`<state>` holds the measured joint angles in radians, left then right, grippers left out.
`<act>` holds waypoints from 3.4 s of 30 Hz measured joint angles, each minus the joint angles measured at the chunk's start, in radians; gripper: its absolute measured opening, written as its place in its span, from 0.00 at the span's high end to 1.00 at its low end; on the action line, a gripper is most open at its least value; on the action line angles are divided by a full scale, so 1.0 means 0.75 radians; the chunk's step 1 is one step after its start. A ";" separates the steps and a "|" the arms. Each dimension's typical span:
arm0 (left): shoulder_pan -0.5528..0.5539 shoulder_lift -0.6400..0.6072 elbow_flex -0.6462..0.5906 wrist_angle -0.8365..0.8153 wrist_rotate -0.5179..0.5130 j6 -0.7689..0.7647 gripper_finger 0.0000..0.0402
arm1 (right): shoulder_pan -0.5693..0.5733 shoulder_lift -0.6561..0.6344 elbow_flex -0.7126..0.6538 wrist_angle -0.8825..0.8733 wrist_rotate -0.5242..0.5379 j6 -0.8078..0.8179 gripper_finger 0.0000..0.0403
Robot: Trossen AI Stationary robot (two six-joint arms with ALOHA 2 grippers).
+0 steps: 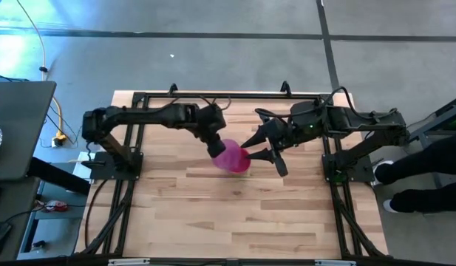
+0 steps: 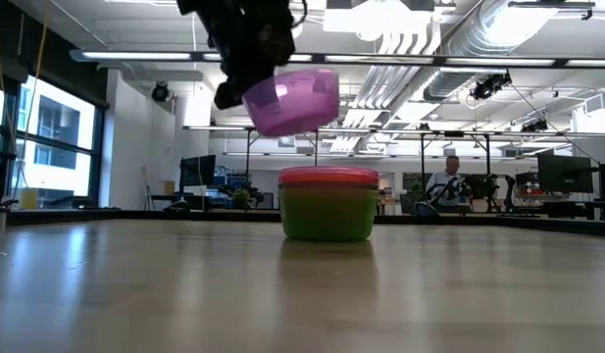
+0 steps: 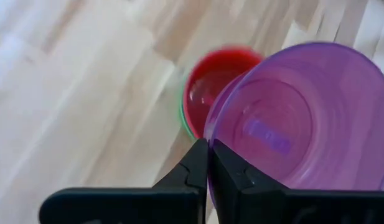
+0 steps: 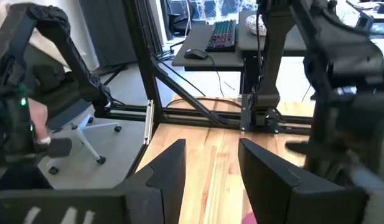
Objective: Nest bowls inside each other
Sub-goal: Stack the violet bowl on top of the pink bowl, then return to Home Position
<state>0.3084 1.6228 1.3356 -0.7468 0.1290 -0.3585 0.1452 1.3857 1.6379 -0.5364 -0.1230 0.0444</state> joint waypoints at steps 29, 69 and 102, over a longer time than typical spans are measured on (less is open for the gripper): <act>-0.008 0.527 0.603 -0.348 -0.020 0.292 1.00 | 0.031 0.000 -0.001 -0.099 0.013 0.035 0.65; -0.020 0.671 0.605 -0.363 -0.016 0.376 0.99 | 0.031 0.000 -0.001 -0.103 0.012 0.025 0.65; -0.049 0.374 0.601 -0.376 0.018 0.523 0.46 | 0.031 -0.013 -0.001 -0.153 0.011 -0.014 0.65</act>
<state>0.2718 1.9037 1.7866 -1.0286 0.1428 0.0338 0.1683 1.3762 1.6371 -0.6509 -0.1150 0.0341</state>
